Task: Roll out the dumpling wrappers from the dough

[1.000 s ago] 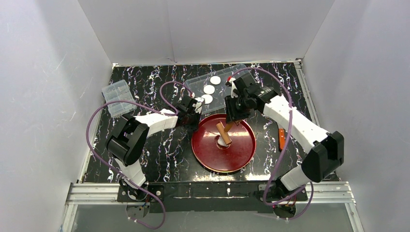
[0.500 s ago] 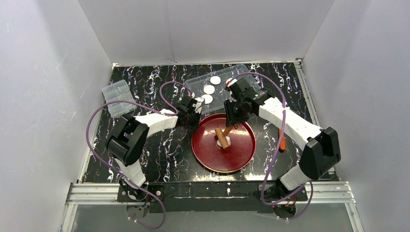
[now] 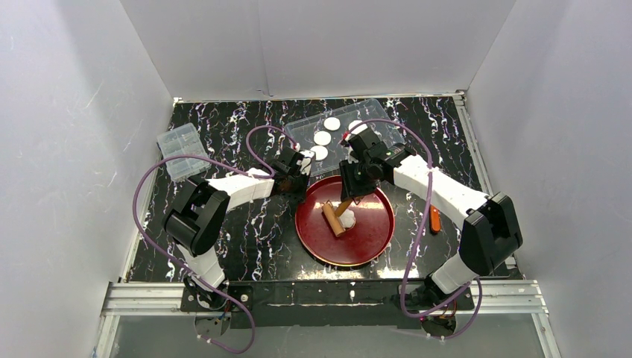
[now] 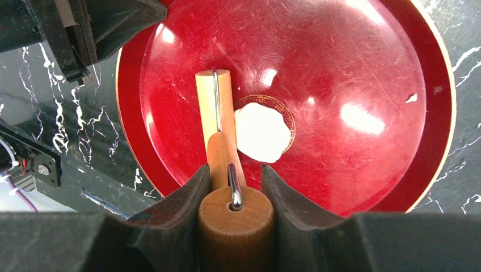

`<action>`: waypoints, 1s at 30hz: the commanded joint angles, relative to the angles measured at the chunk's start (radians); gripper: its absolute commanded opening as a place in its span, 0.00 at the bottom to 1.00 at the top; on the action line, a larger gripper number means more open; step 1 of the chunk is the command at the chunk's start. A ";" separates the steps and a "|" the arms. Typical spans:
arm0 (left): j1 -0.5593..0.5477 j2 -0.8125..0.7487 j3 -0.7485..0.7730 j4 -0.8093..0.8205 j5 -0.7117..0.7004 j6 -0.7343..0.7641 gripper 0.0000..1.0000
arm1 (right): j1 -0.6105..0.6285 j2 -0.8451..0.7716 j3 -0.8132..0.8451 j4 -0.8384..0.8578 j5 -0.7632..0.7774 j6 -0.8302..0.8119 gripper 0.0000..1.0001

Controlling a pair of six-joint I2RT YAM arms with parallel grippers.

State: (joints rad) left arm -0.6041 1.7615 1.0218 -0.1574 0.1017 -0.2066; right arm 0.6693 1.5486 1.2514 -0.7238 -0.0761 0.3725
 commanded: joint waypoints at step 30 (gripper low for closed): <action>0.001 -0.013 -0.030 -0.079 -0.036 0.011 0.00 | -0.016 -0.016 0.094 -0.150 0.038 -0.071 0.01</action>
State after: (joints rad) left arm -0.6048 1.7607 1.0206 -0.1574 0.1085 -0.2249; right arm 0.6434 1.5105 1.3891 -0.8619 -0.0681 0.2871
